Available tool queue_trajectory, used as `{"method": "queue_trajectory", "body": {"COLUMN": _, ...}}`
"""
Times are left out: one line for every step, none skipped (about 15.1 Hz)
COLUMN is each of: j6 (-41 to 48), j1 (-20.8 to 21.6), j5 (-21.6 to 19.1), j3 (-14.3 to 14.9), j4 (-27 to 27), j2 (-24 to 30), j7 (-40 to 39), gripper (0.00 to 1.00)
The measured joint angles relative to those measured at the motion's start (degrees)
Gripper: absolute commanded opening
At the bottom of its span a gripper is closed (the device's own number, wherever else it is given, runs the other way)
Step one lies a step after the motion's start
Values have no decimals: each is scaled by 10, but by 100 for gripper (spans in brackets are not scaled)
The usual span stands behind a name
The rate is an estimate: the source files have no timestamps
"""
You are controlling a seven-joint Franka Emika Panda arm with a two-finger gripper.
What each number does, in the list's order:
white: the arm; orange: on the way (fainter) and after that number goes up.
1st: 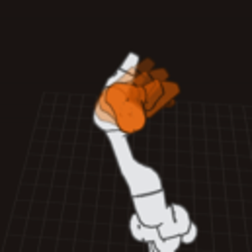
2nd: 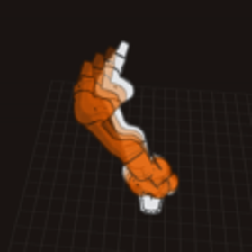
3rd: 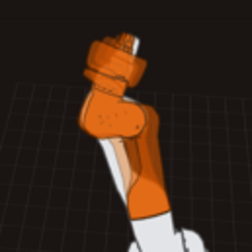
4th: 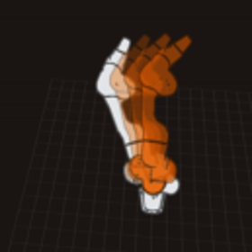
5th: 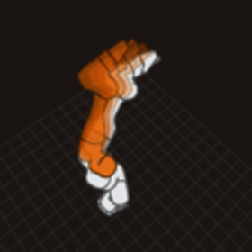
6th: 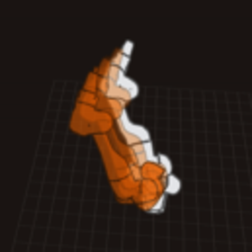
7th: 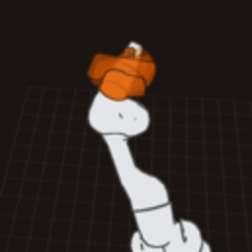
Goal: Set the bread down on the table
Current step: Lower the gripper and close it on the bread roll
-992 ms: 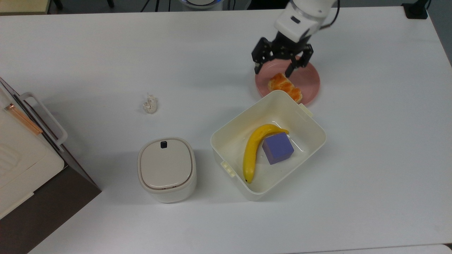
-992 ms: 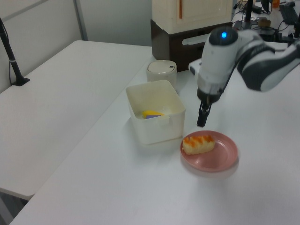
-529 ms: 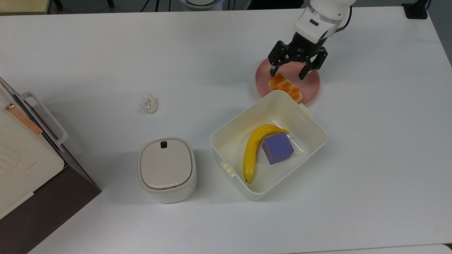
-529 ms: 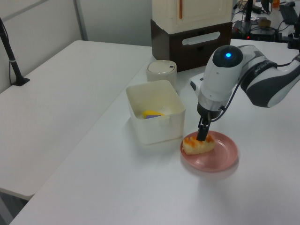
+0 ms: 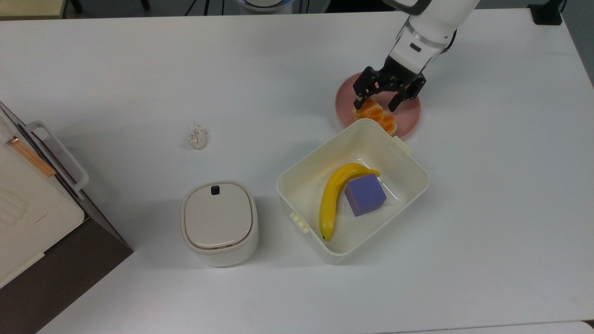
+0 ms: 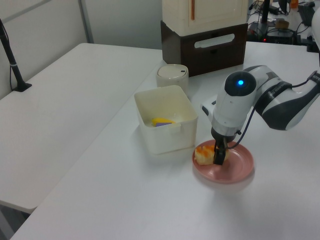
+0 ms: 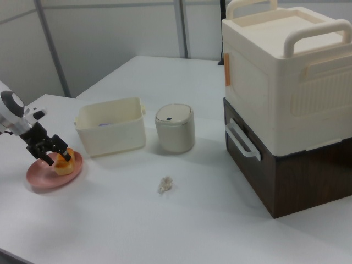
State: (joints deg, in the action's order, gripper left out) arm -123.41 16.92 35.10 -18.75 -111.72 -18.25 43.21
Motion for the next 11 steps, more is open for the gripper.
{"method": "queue_trajectory", "body": {"j6": 0, "j1": 0, "j5": 1, "j3": 0, "j4": 0, "j2": -4, "j7": 0, "gripper": 75}}
{"method": "queue_trajectory", "body": {"j6": 0, "j1": 0, "j5": 3, "j3": 0, "j4": 1, "j2": -8, "j7": 0, "gripper": 49}}
{"method": "queue_trajectory", "body": {"j6": 0, "j1": -1, "j5": 4, "j3": 0, "j4": 1, "j2": -9, "j7": 0, "gripper": 27}}
{"method": "queue_trajectory", "body": {"j6": 0, "j1": -1, "j5": 5, "j3": 0, "j4": 1, "j2": -10, "j7": 0, "gripper": 11}}
{"method": "queue_trajectory", "body": {"j6": 0, "j1": -1, "j5": 5, "j3": 0, "j4": 1, "j2": -10, "j7": 0, "gripper": 0}}
{"method": "queue_trajectory", "body": {"j6": 0, "j1": -2, "j5": 5, "j3": 0, "j4": 1, "j2": -10, "j7": 0, "gripper": 0}}
{"method": "queue_trajectory", "body": {"j6": 0, "j1": -2, "j5": 5, "j3": 0, "j4": 2, "j2": -10, "j7": 0, "gripper": 0}}
{"method": "queue_trajectory", "body": {"j6": 0, "j1": -2, "j5": 6, "j3": 0, "j4": 3, "j2": -10, "j7": 0, "gripper": 0}}
{"method": "queue_trajectory", "body": {"j6": 0, "j1": -2, "j5": 7, "j3": 0, "j4": 4, "j2": -10, "j7": -3, "gripper": 0}}
{"method": "queue_trajectory", "body": {"j6": 0, "j1": -2, "j5": 9, "j3": 0, "j4": 5, "j2": -10, "j7": -9, "gripper": 0}}
{"method": "queue_trajectory", "body": {"j6": 0, "j1": -2, "j5": 10, "j3": 0, "j4": 5, "j2": -10, "j7": -19, "gripper": 0}}
